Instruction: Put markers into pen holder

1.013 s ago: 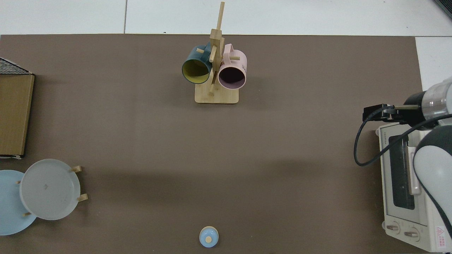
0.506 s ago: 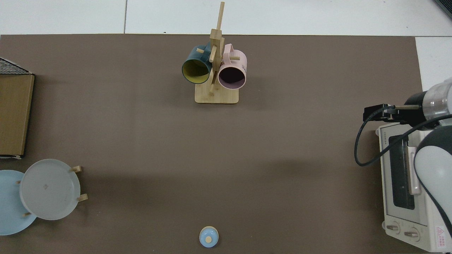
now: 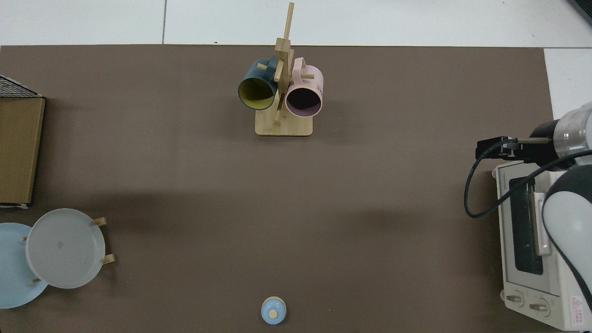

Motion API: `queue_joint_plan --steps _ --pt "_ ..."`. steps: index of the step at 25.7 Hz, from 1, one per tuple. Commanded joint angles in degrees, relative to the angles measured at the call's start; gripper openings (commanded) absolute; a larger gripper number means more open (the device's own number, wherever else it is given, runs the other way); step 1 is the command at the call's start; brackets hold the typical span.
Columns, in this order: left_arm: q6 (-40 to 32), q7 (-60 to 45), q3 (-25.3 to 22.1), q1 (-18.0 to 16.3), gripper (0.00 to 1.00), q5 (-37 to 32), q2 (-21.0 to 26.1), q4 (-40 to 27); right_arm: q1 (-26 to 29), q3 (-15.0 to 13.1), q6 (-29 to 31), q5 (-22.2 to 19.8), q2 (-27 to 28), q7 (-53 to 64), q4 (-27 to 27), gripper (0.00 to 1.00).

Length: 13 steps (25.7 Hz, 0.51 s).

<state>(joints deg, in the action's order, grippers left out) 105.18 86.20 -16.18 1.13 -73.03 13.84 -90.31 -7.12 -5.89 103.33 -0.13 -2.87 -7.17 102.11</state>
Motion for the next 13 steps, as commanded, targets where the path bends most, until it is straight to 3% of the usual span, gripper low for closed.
queue_joint_plan --steps 1,13 --pt "3.18 -1.47 -2.36 -0.07 0.00 -1.15 2.94 2.15 0.52 0.35 0.21 -0.40 -0.65 0.05 0.64 1.00" --pt "10.13 -4.37 -2.63 -1.12 0.00 4.38 5.23 1.45 0.52 0.35 0.21 -0.40 -0.65 0.05 0.64 1.00"
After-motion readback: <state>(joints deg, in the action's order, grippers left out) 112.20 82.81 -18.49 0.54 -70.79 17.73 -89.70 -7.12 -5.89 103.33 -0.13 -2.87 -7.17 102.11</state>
